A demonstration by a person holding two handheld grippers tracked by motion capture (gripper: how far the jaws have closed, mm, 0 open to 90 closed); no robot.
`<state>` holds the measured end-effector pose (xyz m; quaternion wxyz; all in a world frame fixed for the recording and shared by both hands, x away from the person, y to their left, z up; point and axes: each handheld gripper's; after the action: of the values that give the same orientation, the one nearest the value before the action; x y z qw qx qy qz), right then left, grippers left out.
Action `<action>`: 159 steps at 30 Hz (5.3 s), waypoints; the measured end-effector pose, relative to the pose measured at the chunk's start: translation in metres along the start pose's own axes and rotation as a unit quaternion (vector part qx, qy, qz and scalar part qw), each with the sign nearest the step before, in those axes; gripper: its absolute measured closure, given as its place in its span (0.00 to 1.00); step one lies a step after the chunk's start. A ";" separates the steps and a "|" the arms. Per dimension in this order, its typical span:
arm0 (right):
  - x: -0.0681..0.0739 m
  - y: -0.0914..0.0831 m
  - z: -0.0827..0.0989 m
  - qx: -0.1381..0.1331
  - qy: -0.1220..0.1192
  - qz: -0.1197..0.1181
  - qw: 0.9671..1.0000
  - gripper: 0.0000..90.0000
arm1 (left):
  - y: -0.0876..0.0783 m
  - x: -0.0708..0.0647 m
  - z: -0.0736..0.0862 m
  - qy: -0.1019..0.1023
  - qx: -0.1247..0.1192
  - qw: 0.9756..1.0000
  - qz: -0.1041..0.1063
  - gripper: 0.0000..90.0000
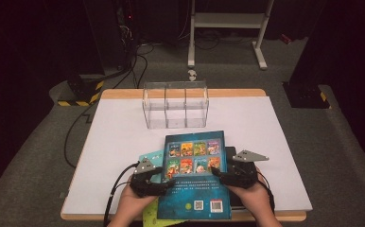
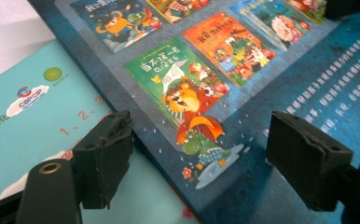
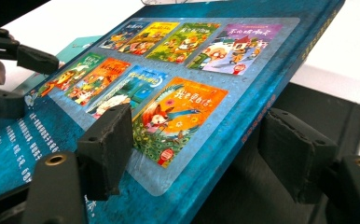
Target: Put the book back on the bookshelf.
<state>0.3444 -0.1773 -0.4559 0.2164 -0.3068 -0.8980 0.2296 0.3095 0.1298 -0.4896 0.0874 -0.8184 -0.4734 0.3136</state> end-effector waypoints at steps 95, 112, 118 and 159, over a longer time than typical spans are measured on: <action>0.016 -0.021 0.002 -0.027 -0.023 -0.005 0.999 0.50 | 0.014 0.008 -0.012 -0.047 -0.005 0.999 0.023 0.20; 0.029 -0.030 -0.001 -0.054 -0.068 0.006 0.996 0.50 | 0.012 0.011 -0.016 -0.091 0.011 0.994 0.063 0.17; 0.031 -0.030 -0.003 -0.064 -0.077 0.001 0.995 0.50 | 0.013 0.014 -0.018 -0.111 0.013 0.991 0.071 0.18; 0.018 -0.020 -0.043 -0.092 -0.026 0.043 0.995 0.55 | 0.006 0.013 -0.057 -0.064 -0.087 0.993 0.050 0.43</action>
<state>0.3449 -0.1673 -0.4061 0.1541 -0.3580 -0.9063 0.1632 0.3528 0.1461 -0.4531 -0.0303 -0.8238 -0.4623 0.3265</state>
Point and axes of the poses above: each handheld gripper's, and its own axes: y roughly forward along the jaws, z roughly out of its underside, x roughly to its left, and after that the axes turned 9 degrees about -z, right-handed
